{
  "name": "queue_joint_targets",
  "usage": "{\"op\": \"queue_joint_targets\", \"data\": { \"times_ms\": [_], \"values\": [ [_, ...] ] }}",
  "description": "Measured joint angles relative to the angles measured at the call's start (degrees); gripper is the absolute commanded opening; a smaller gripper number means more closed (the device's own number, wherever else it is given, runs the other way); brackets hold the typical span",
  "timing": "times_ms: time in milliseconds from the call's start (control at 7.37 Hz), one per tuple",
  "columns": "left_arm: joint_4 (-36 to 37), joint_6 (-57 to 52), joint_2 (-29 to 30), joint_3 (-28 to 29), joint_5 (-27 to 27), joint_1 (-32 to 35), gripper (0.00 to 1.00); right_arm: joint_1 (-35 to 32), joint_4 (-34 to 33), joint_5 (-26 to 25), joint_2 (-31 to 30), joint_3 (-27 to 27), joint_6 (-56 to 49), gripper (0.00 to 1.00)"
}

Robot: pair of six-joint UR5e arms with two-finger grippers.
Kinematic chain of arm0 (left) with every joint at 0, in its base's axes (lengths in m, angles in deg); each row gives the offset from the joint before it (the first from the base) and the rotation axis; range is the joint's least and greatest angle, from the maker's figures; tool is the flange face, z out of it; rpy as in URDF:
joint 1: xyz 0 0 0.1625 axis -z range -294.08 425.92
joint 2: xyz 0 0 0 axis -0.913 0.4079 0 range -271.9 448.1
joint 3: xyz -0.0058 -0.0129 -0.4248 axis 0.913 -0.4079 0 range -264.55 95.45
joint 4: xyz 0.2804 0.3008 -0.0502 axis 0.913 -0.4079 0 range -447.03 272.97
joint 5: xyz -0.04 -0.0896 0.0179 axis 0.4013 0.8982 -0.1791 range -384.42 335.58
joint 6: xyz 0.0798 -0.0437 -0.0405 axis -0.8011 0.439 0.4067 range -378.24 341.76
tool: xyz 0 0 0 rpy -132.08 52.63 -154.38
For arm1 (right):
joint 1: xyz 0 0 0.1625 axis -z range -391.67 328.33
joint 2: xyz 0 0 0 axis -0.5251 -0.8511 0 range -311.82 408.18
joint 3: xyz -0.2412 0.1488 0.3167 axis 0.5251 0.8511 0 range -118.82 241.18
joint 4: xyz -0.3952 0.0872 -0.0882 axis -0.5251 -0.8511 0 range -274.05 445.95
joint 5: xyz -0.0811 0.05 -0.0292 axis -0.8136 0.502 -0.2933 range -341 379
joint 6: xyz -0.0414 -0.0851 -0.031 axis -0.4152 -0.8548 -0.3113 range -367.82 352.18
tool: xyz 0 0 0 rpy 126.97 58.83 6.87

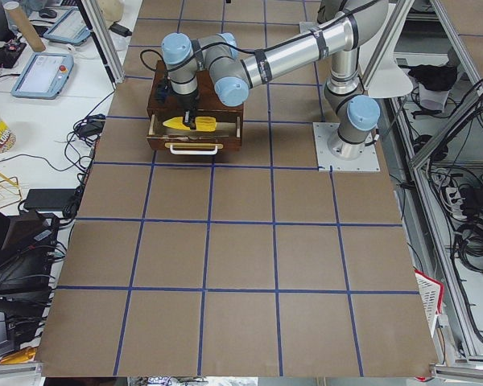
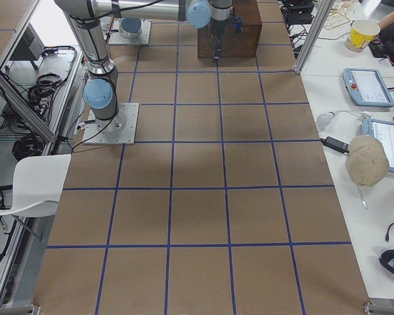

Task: Open drawer and put corn inside
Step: 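Carry the corn over the open drawer and lower it inside, then open the left gripper and raise it above the cabinet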

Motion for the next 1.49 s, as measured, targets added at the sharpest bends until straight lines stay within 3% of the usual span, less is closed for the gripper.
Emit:
{"op": "queue_joint_targets", "data": {
  "times_ms": [679, 814, 1221, 1493],
  "values": [
    [-1.8, 0.05, -3.41, 0.75, -0.27, 0.24, 0.85, 0.0, 0.0, 0.0, -0.03, 0.0, 0.0, 1.0],
    [-2.97, 0.81, -4.88, 0.79, -0.27, 0.91, 0.89, 0.0, 0.0, 0.0, -0.03, 0.0, 0.0, 1.0],
    [-4.61, 11.06, -8.73, 0.88, -1.25, 9.35, 1.0, 0.0, 0.0, 0.02, -0.03, 0.0, 0.0, 1.0],
    [-6.95, 18.59, -10.93, 0.73, -1.74, 15.58, 1.0, 0.0, 0.0, 0.13, -0.04, 0.0, 0.0, 1.0]
  ]
}}
